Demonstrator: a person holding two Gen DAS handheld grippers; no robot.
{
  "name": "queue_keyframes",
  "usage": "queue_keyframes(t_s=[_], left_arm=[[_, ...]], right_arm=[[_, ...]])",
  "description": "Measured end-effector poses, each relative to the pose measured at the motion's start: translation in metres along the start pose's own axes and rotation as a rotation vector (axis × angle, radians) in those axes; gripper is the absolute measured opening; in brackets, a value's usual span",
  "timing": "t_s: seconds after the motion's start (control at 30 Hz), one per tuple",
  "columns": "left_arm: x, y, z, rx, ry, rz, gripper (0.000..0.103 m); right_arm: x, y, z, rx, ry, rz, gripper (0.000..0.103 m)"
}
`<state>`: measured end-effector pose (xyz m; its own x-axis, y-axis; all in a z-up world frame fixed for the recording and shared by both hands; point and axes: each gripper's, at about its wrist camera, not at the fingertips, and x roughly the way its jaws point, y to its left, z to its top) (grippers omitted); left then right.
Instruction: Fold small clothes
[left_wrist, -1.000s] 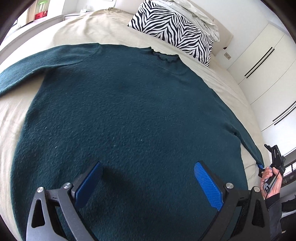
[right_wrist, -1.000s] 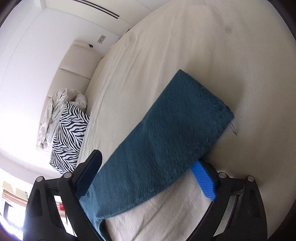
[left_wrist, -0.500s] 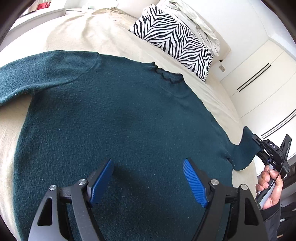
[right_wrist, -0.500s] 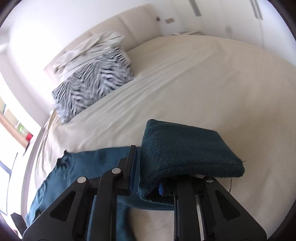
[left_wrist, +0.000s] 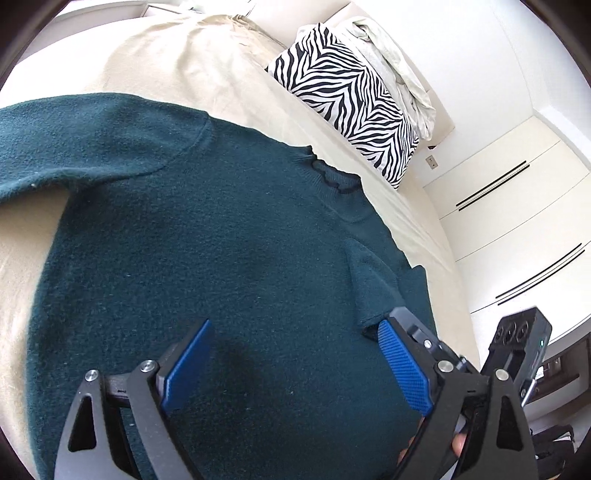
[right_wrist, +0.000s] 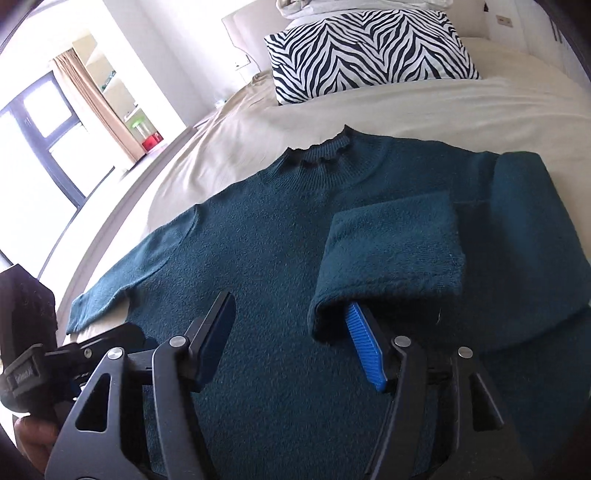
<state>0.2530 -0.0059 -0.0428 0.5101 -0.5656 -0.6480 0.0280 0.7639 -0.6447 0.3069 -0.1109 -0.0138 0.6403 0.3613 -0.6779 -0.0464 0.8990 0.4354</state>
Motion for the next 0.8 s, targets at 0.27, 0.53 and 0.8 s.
queue_keyframes(t_s=[0.27, 0.53, 0.8], left_arm=[[0.054, -0.081, -0.002, 0.254, 0.019, 0.137, 0.091], [0.131, -0.150, -0.046, 0.801, -0.035, 0.589, 0.091], [0.145, -0.124, -0.002, 0.509, 0.005, 0.480, 0.063]], right_arm=[[-0.092, -0.091, -0.061, 0.234, -0.138, 0.041, 0.068], [-0.107, -0.189, -0.101, 0.514, -0.288, 0.276, 0.065], [-0.106, -0.189, -0.101, 0.452, -0.306, 0.273, 0.065]])
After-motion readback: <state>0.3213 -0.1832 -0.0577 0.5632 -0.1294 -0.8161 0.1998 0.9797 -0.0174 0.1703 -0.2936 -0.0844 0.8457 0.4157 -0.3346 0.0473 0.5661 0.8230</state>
